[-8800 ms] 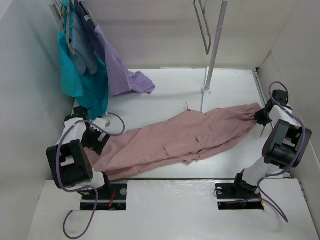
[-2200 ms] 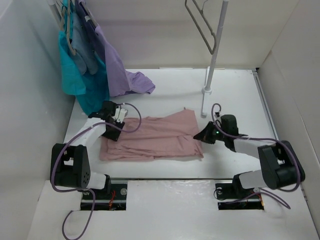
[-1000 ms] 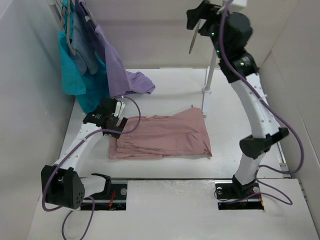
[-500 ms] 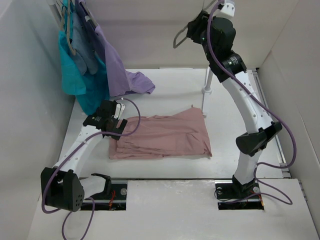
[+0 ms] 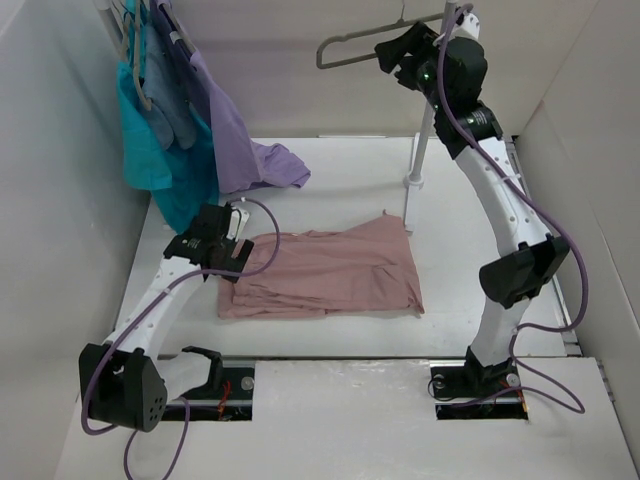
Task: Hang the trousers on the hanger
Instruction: Pick up the hanger from the clothesline.
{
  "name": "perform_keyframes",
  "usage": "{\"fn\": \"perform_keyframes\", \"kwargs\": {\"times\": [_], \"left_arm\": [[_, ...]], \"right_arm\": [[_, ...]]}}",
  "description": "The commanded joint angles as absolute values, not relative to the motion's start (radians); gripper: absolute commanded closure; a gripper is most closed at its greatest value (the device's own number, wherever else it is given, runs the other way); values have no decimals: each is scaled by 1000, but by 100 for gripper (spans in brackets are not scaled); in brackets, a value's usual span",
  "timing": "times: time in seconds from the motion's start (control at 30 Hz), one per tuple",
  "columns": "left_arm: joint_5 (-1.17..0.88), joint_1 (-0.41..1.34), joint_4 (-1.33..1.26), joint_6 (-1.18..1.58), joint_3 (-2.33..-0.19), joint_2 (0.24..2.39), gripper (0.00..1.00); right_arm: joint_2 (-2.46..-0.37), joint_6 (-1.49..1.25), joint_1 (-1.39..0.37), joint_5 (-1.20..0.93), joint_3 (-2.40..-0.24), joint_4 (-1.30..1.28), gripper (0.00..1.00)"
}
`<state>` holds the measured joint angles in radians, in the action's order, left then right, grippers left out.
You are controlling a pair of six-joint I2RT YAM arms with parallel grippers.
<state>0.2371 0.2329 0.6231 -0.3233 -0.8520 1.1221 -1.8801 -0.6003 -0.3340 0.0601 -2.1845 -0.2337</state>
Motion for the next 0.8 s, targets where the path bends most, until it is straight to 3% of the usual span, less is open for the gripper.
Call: {"fn": "perform_keyframes", "kwargs": {"times": [0.0, 0.23, 0.43, 0.77], "left_arm": [[242, 227, 604, -316, -822, 1082, 0], [242, 227, 595, -325, -792, 1071, 0], [233, 227, 586, -325, -782, 1071, 0], [224, 227, 568, -325, -753, 1071, 0]], "right_arm": [[-1856, -630, -345, -61, -2224, -89, 26], [-1856, -640, -354, -103, -2214, -69, 26], [-1884, -690, -354, -103, -2250, -69, 15], [-2014, -813, -363, -61, -2359, -12, 13]]}}
